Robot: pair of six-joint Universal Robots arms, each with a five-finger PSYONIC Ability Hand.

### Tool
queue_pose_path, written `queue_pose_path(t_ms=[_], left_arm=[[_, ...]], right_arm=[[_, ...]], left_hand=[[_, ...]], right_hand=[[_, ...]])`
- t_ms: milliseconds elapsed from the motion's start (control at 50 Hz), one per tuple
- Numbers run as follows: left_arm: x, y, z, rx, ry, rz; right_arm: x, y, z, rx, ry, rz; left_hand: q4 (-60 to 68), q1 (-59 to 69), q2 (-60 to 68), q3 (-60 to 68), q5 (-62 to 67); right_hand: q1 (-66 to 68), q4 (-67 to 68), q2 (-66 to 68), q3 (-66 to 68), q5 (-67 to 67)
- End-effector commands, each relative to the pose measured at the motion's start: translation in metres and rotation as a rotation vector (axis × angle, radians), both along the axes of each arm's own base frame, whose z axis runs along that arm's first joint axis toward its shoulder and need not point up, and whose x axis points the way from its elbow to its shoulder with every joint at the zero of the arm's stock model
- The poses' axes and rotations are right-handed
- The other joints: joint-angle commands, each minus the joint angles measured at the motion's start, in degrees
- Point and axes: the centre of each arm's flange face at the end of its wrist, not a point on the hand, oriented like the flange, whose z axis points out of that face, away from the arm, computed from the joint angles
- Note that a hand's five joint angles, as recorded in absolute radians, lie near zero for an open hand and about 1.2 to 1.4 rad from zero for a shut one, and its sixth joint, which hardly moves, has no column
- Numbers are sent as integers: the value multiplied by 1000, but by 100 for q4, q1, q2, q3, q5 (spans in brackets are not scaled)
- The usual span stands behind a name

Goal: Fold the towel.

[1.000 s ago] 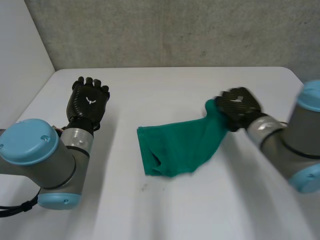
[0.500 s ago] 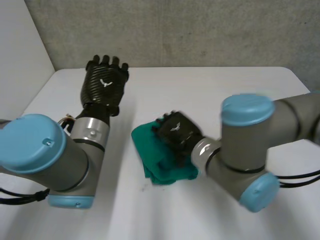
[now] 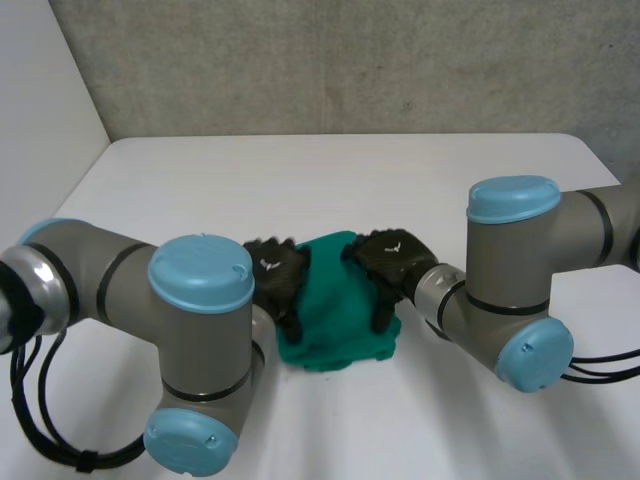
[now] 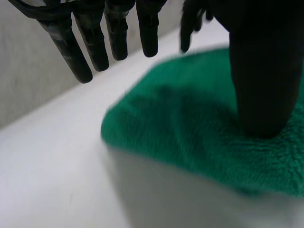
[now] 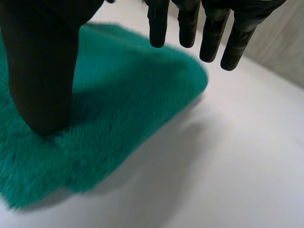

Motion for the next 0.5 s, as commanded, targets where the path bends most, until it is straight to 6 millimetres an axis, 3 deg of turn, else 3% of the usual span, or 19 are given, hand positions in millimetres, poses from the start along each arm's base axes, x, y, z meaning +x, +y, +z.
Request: queue_pose_path(t_ms=[20, 120, 180, 220, 240, 260, 280, 300, 320, 340, 360, 400, 480, 500], left_arm=[[13, -5, -20, 46, -82, 65], [14, -4, -17, 43, -80, 59], [12, -4, -3, 11, -54, 56], [11, -5, 19, -35, -11, 55], [11, -5, 19, -35, -11, 55], [11, -6, 32, -62, 14, 56], [11, -6, 32, -62, 15, 56], [11, -6, 45, -88, 40, 58], [12, -7, 67, -134, 82, 62], [16, -10, 87, -176, 120, 76], [16, -11, 87, -177, 121, 76], [28, -22, 112, -229, 161, 121], [68, -48, 170, -365, 247, 243], [73, -49, 177, -377, 255, 251]], right_arm=[[0, -1, -10, 47, 36, -2], [0, -1, -6, 34, 28, -2], [0, -2, 4, 10, 14, -5], [-3, -5, 27, -44, -28, -26], [-3, -5, 27, -44, -28, -27], [-6, -9, 41, -83, -52, -46], [-8, -12, 56, -132, -82, -67], [-10, -13, 65, -160, -99, -85], [-20, -19, 96, -253, -164, -167], [-25, -21, 107, -283, -187, -205], [-31, -23, 117, -311, -209, -246], [-49, -26, 148, -397, -267, -356], [-70, -28, 183, -496, -306, -464], [-74, -29, 186, -506, -300, -482]], left_hand=[[1, -75, 1, -65, 76], [1, -75, 1, -65, 76], [-66, -142, -66, -132, 9], [-82, -159, -83, -149, -8], [-83, -159, -83, -149, -8], [-83, -159, -83, -149, -8], [-83, -159, -83, -149, -8], [-133, -209, -133, -199, -58], [-216, -293, -217, -283, -142], [-234, -310, -234, -300, -159], [-234, -311, -235, -300, -160], [-301, -377, -301, -367, -226], [-368, -445, -369, -434, -294], [-369, -445, -369, -435, -294]], right_hand=[[-120, -296, -242, -190, -333], [-120, -296, -242, -190, -333], [-120, -296, -242, -190, -333], [-120, -296, -242, -190, -333], [-120, -296, -242, -190, -333], [-120, -296, -242, -190, -333], [-120, -296, -242, -190, -333], [-120, -296, -242, -190, -333], [-120, -296, -242, -190, -333], [-120, -296, -242, -190, -333], [-120, -296, -242, -190, -333], [-120, -296, -242, -190, -333], [-120, -296, -242, -190, -333], [-120, -296, -242, -190, -333]])
